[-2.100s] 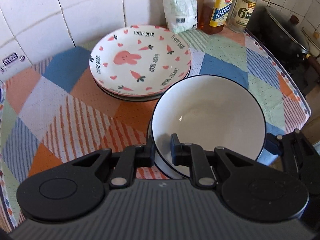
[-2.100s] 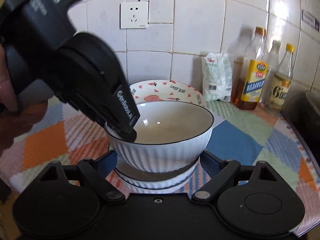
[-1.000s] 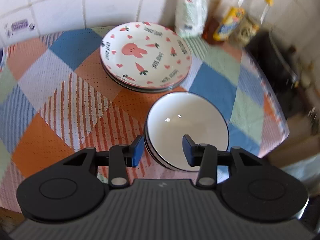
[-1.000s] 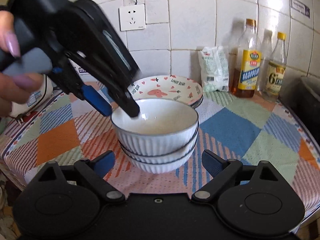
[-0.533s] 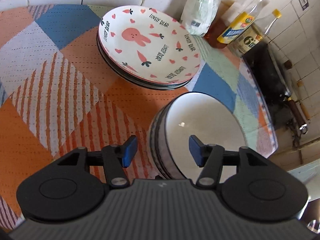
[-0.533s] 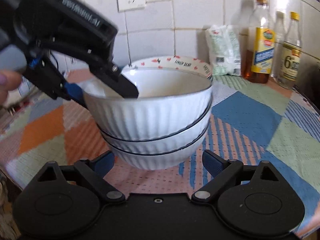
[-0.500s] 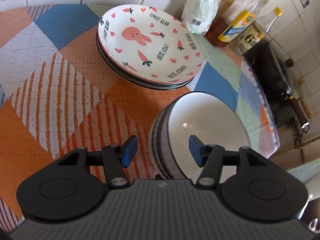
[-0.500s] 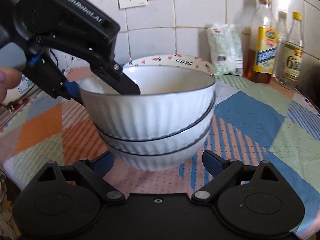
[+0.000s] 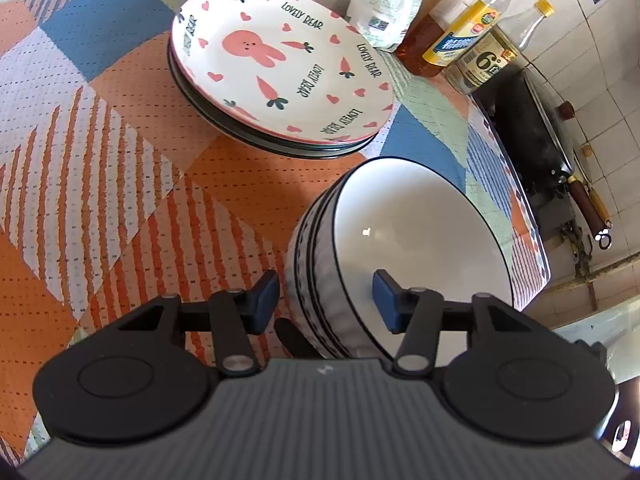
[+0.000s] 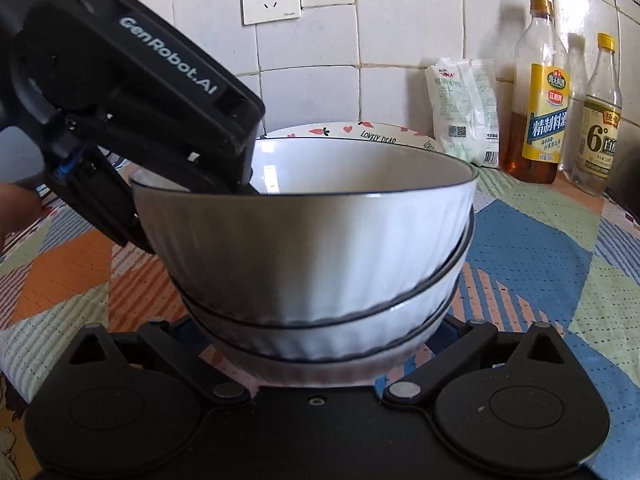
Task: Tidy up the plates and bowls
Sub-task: 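Grasp the stacked white bowls at the rim with both grippers, then lift and carry the stacked bowls with both grippers over the bunny plate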
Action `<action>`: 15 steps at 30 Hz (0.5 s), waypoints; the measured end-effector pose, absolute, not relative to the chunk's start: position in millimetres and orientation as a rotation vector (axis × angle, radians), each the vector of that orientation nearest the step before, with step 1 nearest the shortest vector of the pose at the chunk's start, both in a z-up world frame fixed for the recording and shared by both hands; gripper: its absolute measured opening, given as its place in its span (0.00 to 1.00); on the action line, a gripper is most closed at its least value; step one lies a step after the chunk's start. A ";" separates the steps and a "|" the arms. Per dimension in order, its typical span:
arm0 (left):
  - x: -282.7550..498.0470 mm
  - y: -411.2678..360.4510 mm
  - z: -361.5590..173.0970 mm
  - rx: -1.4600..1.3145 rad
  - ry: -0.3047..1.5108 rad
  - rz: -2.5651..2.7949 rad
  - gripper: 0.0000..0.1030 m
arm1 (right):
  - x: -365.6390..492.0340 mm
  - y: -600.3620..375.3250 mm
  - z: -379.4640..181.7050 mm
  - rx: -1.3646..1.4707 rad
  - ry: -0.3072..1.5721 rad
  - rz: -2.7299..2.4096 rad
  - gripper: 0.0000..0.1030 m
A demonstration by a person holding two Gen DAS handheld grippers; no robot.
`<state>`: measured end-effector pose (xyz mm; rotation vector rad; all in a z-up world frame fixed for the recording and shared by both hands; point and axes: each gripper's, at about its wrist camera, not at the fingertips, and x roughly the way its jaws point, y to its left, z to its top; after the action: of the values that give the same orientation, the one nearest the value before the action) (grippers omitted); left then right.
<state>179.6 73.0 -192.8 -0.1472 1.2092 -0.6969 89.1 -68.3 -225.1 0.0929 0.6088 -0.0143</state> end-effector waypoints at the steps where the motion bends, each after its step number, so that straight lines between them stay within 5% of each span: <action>1: 180.0 72.8 -192.4 -0.150 1.213 -0.694 0.45 | 91.0 -69.2 -225.5 0.096 0.610 -0.013 1.00; 15: 189.8 74.3 -205.5 -0.247 1.229 -0.698 0.49 | 90.0 -70.4 -230.7 0.128 0.586 0.006 1.00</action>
<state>189.8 74.3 -205.5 -0.2473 1.2295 -0.6980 90.0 -70.4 -230.7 0.1275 0.5861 0.0065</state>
